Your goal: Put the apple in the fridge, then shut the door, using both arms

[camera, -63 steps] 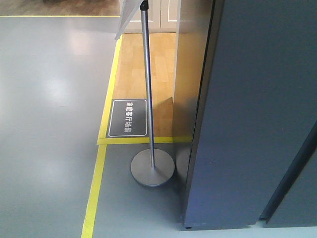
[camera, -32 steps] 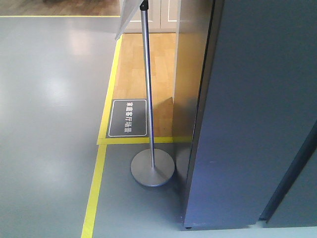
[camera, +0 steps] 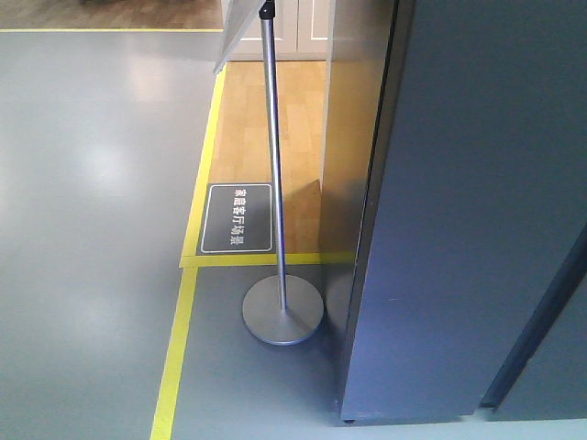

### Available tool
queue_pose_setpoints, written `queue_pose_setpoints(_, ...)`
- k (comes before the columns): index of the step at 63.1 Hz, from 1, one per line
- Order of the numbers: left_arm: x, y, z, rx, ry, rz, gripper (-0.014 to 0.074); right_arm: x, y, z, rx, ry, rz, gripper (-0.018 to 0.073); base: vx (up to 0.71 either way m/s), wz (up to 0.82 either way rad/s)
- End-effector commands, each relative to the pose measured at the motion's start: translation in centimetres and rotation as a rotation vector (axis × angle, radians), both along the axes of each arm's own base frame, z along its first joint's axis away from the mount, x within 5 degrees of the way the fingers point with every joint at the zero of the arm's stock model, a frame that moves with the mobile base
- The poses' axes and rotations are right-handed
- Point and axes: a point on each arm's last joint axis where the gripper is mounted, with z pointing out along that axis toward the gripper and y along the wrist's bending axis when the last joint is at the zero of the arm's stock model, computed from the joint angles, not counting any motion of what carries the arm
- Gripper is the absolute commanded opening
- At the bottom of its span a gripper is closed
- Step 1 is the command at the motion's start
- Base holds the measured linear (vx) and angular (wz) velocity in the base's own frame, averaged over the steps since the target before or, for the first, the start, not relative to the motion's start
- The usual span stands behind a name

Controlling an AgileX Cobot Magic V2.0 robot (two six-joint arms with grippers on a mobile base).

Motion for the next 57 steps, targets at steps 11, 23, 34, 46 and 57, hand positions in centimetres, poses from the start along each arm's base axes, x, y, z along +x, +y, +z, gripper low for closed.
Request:
queue_pose_setpoints(11,-0.1,0.0,0.1,-0.011,-0.072,0.004,-0.0006,0.4,0.0,1.1,-0.003,-0.071,0.000,-0.0003,0.00,0.00)
queue_pose_setpoints(23,-0.1,0.0,0.1,-0.011,-0.072,0.004,-0.0006,0.4,0.0,1.1,-0.003,-0.071,0.000,-0.0003,0.00,0.00)
queue_pose_setpoints(34,-0.1,0.0,0.1,-0.011,-0.072,0.004,-0.0006,0.4,0.0,1.1,-0.003,-0.071,0.000,-0.0003,0.00,0.00)
queue_pose_setpoints(46,-0.1,0.0,0.1,-0.011,-0.072,0.004,-0.0006,0.2,-0.3,1.3,-0.052,-0.118,-0.001,-0.0003,0.00,0.00)
queue_pose_setpoints(57,-0.1,0.0,0.1,-0.011,-0.072,0.004,-0.0006,0.9,0.0,-0.1,-0.028,-0.360,0.021,-0.0003,0.00,0.00)
